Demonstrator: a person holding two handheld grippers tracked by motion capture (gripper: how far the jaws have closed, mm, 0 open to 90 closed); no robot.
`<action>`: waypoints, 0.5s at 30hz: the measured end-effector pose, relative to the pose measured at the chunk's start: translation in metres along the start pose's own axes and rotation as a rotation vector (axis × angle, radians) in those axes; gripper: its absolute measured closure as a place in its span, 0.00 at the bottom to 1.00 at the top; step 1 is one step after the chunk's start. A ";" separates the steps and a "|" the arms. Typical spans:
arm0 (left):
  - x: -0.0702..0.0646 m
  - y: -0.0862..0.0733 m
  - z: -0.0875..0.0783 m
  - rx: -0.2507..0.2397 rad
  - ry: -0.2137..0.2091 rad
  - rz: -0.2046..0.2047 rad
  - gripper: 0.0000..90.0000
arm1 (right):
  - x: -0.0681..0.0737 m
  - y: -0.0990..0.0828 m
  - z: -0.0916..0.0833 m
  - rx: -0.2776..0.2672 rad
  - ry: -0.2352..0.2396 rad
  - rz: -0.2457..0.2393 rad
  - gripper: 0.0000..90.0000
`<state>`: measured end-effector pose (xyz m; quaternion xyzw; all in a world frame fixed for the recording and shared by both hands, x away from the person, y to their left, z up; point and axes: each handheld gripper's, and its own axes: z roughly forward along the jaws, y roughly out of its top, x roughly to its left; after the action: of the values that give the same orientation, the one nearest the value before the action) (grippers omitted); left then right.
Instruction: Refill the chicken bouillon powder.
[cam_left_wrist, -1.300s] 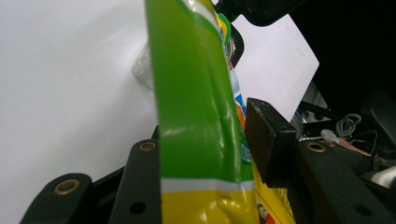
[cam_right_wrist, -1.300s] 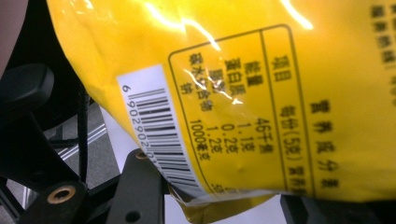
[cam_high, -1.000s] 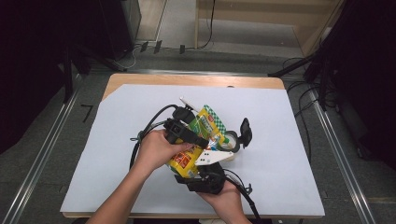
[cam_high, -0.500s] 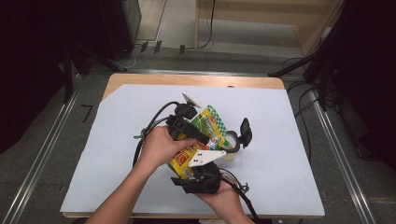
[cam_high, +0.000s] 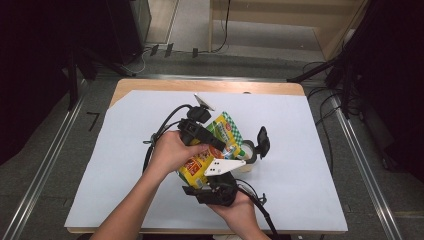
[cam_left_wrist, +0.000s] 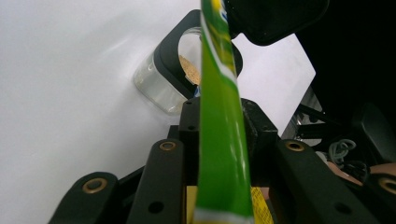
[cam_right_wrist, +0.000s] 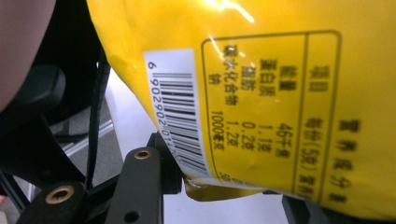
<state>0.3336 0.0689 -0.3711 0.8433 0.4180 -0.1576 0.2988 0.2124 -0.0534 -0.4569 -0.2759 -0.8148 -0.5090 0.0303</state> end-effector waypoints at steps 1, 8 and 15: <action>0.000 0.000 0.000 0.000 -0.001 0.001 0.81 | 0.000 0.000 0.000 0.000 0.000 0.000 0.70; -0.001 -0.002 -0.001 -0.008 0.008 0.004 0.79 | -0.006 0.001 -0.006 -0.031 0.018 0.051 0.70; -0.004 -0.001 0.001 -0.013 0.058 0.056 0.93 | -0.004 0.001 -0.002 0.004 0.012 0.007 0.67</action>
<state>0.3303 0.0670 -0.3703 0.8570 0.4036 -0.1222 0.2962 0.2157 -0.0563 -0.4563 -0.2755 -0.8147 -0.5089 0.0375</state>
